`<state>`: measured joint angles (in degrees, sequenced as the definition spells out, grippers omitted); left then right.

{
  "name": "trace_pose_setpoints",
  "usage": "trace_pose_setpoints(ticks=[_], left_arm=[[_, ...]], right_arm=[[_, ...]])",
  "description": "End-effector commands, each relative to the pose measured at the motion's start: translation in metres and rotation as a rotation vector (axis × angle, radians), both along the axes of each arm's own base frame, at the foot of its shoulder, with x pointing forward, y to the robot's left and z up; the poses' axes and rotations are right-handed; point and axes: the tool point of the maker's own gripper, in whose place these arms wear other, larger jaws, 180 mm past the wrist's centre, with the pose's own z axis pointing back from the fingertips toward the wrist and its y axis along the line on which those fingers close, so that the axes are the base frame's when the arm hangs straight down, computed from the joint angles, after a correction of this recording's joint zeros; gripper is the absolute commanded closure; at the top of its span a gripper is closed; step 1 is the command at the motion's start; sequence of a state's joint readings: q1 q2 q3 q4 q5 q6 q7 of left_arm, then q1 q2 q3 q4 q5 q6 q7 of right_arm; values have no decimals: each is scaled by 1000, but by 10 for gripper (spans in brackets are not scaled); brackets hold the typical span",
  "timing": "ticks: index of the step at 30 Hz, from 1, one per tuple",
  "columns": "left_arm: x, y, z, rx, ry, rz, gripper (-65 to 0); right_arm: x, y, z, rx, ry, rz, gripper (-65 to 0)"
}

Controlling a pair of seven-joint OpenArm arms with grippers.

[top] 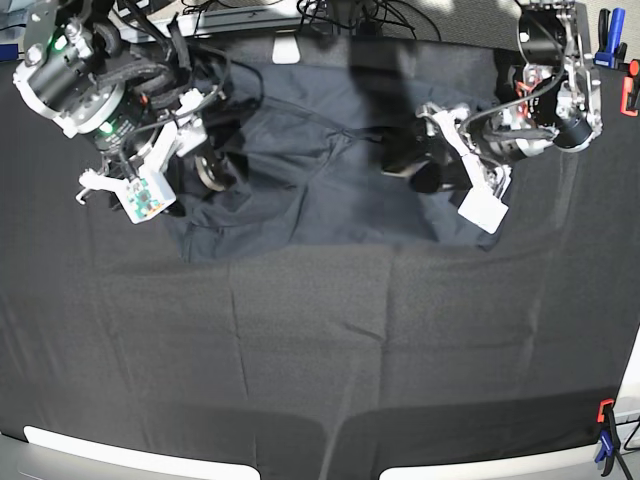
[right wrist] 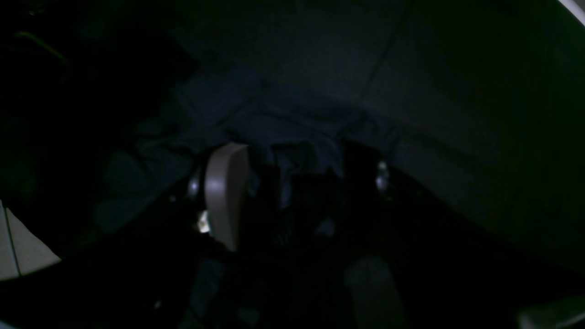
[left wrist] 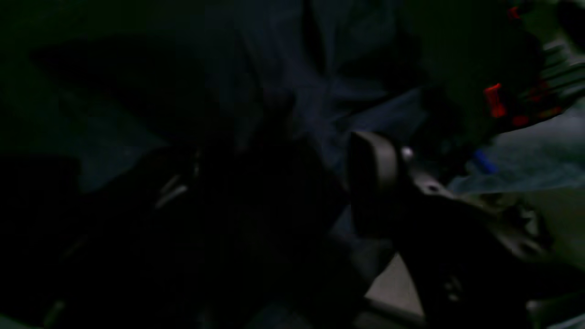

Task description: Layout the t-shirt on the table in an organized manner, then fold the t-shirt properly

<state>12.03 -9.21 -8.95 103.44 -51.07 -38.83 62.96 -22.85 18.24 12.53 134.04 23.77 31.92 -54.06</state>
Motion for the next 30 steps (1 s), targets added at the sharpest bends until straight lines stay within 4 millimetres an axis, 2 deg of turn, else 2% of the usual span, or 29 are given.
trace_pose_setpoints(ticks=[1,5,9,11,13,20,23,24,30], left_arm=[[6,-3,16,-50,-44,4,-384],[8,-6,26,-101,-59,2,-385],[12,-6,29,-102,-70,1,-384],[12,-6,30,-102,-73,0,-384],[12,-6,29,-99,-69,-2,-385],[9,-4,19,-42,-52,-14,-385],[9,-4,19,-41,-52,-13,-385],[9,-4,19,-41,-53,-13,-385],[10,-4,19,-43,-54,-12,-385]], right_arm=[[3,3,12,12,-48,19,-334],[10,-7,14,-18,-76,-33,-334],[31,-47,24,-123,-152,-243,-333],[37,-59,30,-139,-162,-302,-311],[40,-71,16,-147,-104,-339,-267],[53,-125,-45,-58,98,-496,-269],[58,-140,-63,-46,160,-535,-343],[60,-143,-65,-48,167,-544,-367],[81,-146,-47,-42,141,-558,-371]])
